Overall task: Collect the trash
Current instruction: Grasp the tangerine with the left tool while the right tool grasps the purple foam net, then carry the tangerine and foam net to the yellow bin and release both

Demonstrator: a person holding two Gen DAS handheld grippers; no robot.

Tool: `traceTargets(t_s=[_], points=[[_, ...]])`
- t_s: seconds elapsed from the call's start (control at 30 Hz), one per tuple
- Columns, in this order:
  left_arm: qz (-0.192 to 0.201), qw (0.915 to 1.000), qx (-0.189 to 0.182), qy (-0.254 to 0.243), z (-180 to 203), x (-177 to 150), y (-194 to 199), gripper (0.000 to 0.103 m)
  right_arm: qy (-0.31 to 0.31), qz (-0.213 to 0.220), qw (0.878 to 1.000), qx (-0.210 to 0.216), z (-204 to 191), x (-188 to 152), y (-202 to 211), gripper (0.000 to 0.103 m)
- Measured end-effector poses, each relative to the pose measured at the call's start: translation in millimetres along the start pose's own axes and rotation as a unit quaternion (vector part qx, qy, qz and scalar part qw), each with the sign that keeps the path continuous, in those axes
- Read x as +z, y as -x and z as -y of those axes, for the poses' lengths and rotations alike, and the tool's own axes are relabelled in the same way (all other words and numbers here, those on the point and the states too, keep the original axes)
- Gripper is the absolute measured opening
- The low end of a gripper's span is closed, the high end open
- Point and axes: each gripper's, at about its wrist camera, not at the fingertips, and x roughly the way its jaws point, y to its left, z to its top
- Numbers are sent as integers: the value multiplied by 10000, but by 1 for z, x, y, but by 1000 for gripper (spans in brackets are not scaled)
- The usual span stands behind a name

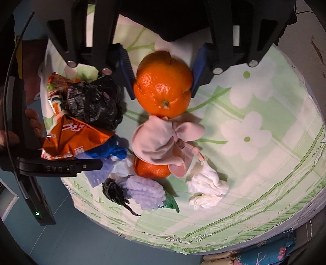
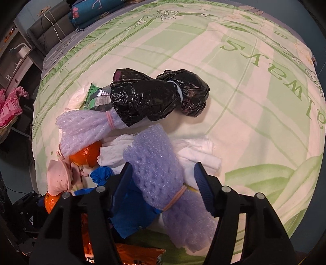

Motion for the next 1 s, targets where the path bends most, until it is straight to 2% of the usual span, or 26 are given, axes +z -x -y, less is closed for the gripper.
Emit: traceTargets(t_s=[0.07, 0.17, 0.27, 0.6, 0.87, 1.0], points=[[25, 9999, -105, 64, -1, -1, 4, 41, -91, 46, 9999, 21, 2, -1, 2, 43], [56, 9998, -190, 86, -1, -4, 12, 39, -155, 162, 9996, 143, 3, -4, 11, 32], [182, 9996, -222, -16, 2, -10, 26, 38, -48, 346, 9993, 143, -1, -10, 22, 28], [705, 9971, -254, -143, 5, -17, 72, 37, -301, 1369, 9891, 459, 9, -41, 101, 26], [1057, 9938, -253, -229, 23, -20, 106, 37, -565, 1759, 9783, 940, 21, -91, 167, 26], [1295, 9904, -271, -393, 43, -21, 127, 37, -558, 2120, 9710, 959, 25, -119, 205, 26]])
